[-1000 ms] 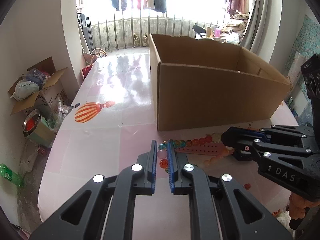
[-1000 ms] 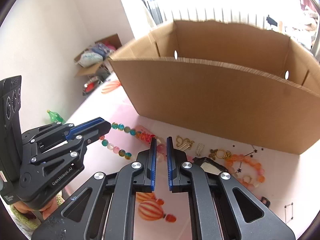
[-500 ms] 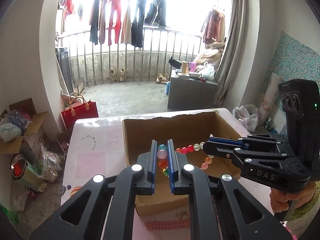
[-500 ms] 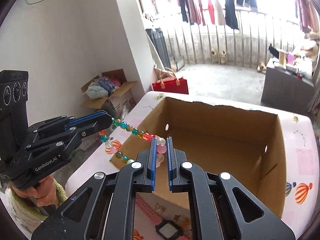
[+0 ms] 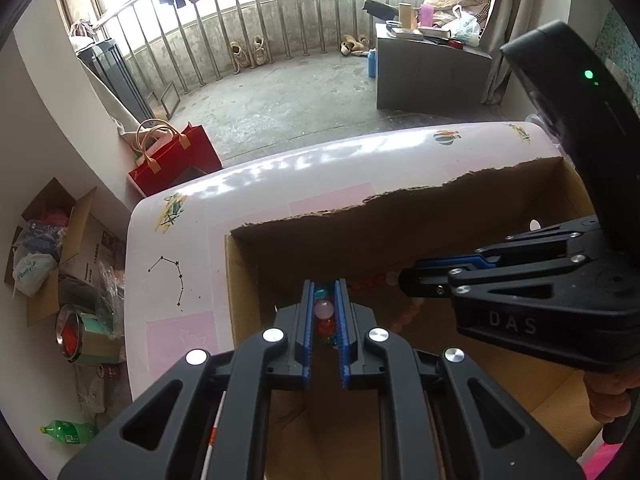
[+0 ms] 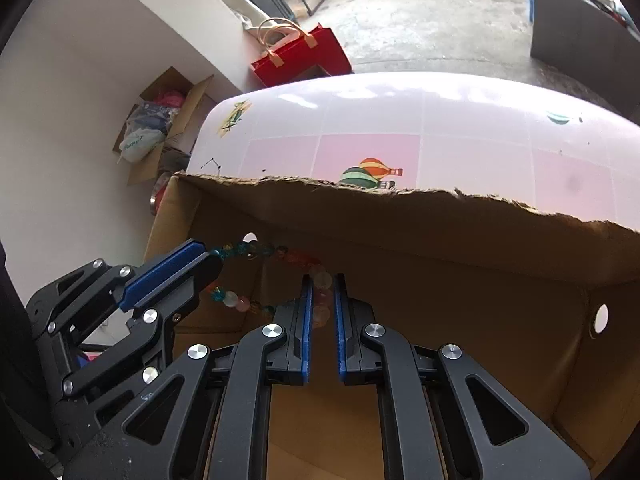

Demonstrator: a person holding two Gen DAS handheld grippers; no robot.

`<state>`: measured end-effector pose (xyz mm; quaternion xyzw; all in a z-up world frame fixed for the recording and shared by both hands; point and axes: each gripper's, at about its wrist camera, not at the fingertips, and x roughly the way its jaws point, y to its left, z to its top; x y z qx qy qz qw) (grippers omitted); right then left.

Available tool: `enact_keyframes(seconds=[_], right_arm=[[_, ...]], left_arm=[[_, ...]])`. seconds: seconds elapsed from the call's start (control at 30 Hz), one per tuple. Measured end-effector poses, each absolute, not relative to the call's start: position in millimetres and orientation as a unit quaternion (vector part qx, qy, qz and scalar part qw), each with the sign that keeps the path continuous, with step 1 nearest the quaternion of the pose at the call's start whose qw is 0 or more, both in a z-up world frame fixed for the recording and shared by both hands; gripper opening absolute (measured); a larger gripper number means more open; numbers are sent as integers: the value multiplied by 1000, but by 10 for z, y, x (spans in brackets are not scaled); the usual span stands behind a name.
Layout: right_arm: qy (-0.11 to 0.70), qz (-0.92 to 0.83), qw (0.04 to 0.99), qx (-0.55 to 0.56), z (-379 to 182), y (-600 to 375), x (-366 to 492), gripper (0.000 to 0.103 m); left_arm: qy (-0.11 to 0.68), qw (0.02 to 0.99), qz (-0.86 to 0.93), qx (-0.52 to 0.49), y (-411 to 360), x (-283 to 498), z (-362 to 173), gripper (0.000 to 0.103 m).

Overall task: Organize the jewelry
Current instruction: 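Lift the bead bracelet with the right tool and drop it into the box, then lower the right tool onto the pink-strap watch and grasp its strap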

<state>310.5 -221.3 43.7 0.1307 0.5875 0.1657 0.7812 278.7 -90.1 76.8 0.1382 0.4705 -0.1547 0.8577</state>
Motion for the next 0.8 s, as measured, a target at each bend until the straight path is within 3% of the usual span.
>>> enact_keyframes(seconds=[0.13,0.3,0.43,0.53,0.6,0.8], right_arm=[[574,165,789,143,506,-2275,3135,14],[516,176,823,157,881,-2427,2790,15],[431,196,869,148,1423,-2606,2135,32],[362,209,898,138,1695,-2748,1452,45],[335,220,907,129,1700,-2783,998,50],[386,225,891,82,942,-2503,322,55]], left_arm=[[460,865,-160,120,-855,2777,874,21],[421,886,-170,93,-681,2489,1238,24],[367,909,-182,72,-437,1925,1608,38],[330,924,-186,55,-150,1407,1752,55],[320,929,-183,40,18,1083,1686,68],[391,908,-147,34,105,558,801,77]])
